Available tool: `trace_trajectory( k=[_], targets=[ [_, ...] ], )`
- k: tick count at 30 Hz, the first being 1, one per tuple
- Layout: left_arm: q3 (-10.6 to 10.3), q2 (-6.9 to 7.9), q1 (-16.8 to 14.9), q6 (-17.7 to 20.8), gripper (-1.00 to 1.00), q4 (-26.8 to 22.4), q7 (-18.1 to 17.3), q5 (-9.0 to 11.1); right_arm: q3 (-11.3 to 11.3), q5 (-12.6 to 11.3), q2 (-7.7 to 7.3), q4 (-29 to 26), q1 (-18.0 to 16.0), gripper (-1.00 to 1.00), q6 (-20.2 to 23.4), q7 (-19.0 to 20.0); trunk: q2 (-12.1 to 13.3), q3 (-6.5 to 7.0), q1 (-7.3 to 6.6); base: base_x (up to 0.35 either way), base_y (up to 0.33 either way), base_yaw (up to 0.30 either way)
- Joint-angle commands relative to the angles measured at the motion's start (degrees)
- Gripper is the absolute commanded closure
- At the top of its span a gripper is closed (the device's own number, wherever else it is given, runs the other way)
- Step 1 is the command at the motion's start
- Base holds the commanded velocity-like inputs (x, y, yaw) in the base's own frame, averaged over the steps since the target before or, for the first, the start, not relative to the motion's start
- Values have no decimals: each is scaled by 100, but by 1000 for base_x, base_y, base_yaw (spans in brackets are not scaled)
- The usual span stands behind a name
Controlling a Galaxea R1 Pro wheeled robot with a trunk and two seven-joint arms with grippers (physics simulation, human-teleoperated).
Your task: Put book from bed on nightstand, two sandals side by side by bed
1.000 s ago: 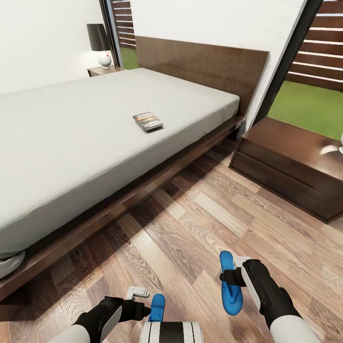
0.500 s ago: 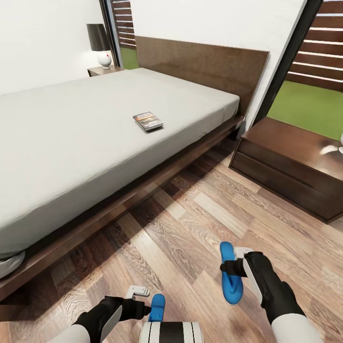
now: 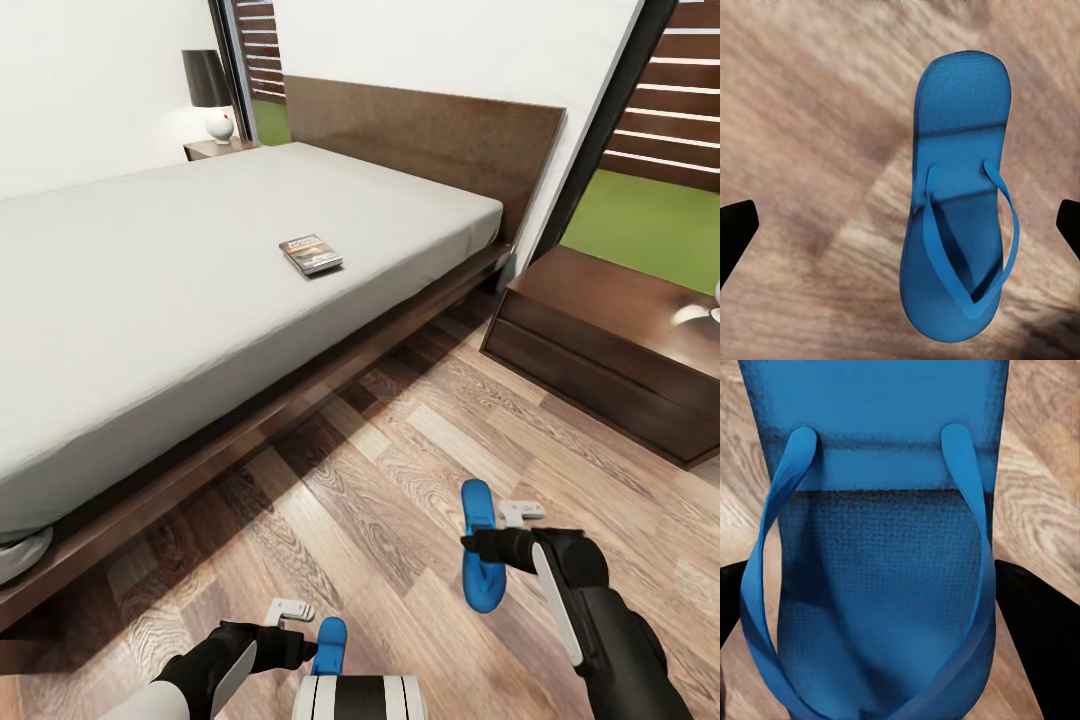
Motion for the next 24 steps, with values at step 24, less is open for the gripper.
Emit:
trace_trajectory(
  k=[24],
  targets=[
    [-28, -4, -2, 30, -100, -17, 7, 59, 8, -4, 7, -101, 60, 100, 24, 35, -10, -137, 14, 0, 0, 0]
  ],
)
